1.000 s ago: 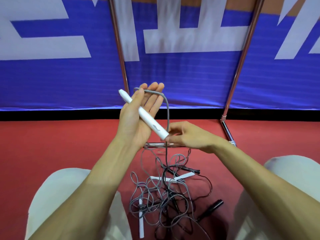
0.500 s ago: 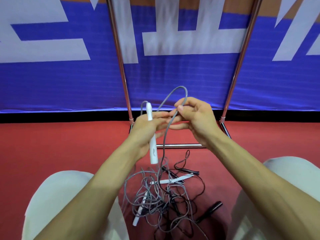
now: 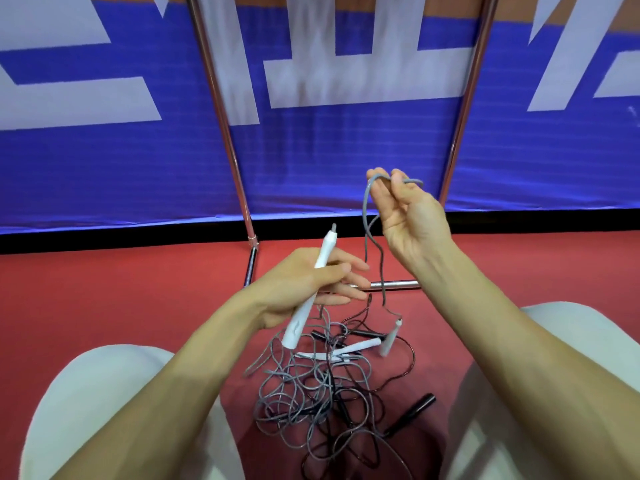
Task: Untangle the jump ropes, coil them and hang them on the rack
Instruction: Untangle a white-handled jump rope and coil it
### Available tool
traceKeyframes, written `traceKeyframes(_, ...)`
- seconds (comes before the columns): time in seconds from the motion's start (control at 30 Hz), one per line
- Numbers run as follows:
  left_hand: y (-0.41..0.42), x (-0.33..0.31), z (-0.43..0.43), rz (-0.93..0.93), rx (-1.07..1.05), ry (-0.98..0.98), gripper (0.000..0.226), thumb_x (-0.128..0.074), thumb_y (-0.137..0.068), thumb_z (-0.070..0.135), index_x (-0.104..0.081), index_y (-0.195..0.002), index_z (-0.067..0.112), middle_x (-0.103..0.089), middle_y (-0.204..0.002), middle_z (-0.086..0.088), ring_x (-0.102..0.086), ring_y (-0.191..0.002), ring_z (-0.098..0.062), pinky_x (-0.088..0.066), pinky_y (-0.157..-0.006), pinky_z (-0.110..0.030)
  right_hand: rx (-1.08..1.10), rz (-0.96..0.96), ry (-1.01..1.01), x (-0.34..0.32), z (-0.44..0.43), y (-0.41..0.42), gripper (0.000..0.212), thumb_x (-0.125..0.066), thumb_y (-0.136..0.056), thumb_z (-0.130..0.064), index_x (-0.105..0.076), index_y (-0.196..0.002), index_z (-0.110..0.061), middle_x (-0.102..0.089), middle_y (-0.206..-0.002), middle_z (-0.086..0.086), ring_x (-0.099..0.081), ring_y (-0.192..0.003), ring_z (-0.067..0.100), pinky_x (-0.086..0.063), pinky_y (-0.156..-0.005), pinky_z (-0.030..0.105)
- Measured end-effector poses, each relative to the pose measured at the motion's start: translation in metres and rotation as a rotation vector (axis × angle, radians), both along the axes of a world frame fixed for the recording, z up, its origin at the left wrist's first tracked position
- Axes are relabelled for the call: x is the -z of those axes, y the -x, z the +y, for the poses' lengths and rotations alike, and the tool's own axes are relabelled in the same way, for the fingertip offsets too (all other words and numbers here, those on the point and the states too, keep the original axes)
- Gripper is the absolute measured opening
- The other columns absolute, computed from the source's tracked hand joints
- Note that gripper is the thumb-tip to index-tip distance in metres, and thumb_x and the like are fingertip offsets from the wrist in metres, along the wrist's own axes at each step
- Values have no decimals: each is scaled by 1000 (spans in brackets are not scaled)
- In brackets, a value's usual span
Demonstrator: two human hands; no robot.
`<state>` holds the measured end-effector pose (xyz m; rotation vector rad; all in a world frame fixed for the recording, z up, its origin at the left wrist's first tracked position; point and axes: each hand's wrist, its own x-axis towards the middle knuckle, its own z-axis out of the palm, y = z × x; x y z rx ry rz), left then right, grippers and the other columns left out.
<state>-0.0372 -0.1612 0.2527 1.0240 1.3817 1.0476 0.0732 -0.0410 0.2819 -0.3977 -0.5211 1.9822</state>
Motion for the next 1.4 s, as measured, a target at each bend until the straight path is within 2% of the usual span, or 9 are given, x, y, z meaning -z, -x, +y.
traceKeyframes(0.17,-2,8,8,103,-301,-132,20,-47,-101,9,-61,-108,20,-67,-115,-9,-67,-97,-15,-53,-86,-22,-31,-46,30,1,-3,3,12,-42,-98,5,-50,-90,1,-69,-66,16,-72,-64,24,-57,-55,25)
traceKeyframes(0.33,-6,7,7,66,-202,-183,26,-50,-100,11,-58,-125,15,-66,-120,-5,-66,-107,-13,-52,-94,-25,-86,-69,-18,-4,-10,7,13,-43,-98,4,-51,-88,0,-70,-69,15,-73,-70,24,-58,-60,25)
traceKeyframes(0.53,-9,4,4,44,-154,-225,10,-55,-97,8,-65,-95,10,-68,-96,-12,-71,-86,-23,-59,-79,-27,-89,-90,-17,1,-7,7,7,-44,-98,4,-50,-98,1,-64,-91,22,-73,-76,26,-58,-61,25)
traceKeyframes(0.7,-8,3,7,128,-300,-324,14,-52,-98,6,-61,-89,11,-68,-87,-14,-71,-73,-18,-57,-70,-23,-129,-250,-71,7,-1,7,8,-46,-97,1,-50,-104,0,-67,-94,21,-72,-79,27,-59,-69,29)
traceKeyframes(0.87,3,-13,7,-212,-583,-418,10,-52,-99,9,-58,-95,2,-70,-84,-15,-74,-76,-21,-58,-71,-23,-358,-757,-375,20,-6,12,22,-40,-99,-11,-62,-101,-6,-71,-98,13,-71,-80,25,-59,-73,32)
traceKeyframes(1.0,19,-26,4,-494,-661,-488,9,-49,-100,10,-53,-97,3,-70,-91,-16,-73,-85,-24,-58,-78,-25,-547,-952,-627,27,-12,16,31,-37,-88,11,-63,-96,-4,-71,-93,15,-70,-80,25,-56,-79,29)
traceKeyframes(1.13,30,-31,-2,-682,-674,-534,9,-48,-101,11,-50,-102,3,-70,-97,-14,-73,-89,-24,-57,-81,-24,-762,-1177,-1176,44,-20,18,24,-52,-84,12,-62,-87,-9,-65,-82,1,-61,-76,9,-49,-77,17)
traceKeyframes(1.23,32,-29,-4,-681,-703,-538,10,-48,-102,13,-52,-102,3,-70,-98,-13,-73,-92,-25,-57,-81,-25,-630,-1427,-1431,58,-19,21,19,-55,-86,2,-59,-84,-17,-63,-80,-5,-58,-75,9,-44,-71,14)
traceKeyframes(1.4,33,-20,0,-405,-787,-434,13,-43,-104,13,-54,-105,6,-69,-106,-16,-72,-95,-26,-60,-81,-34,-270,-1261,-1072,56,-12,21,29,-42,-87,11,-53,-82,-15,-66,-81,13,-65,-73,21,-55,-63,31)
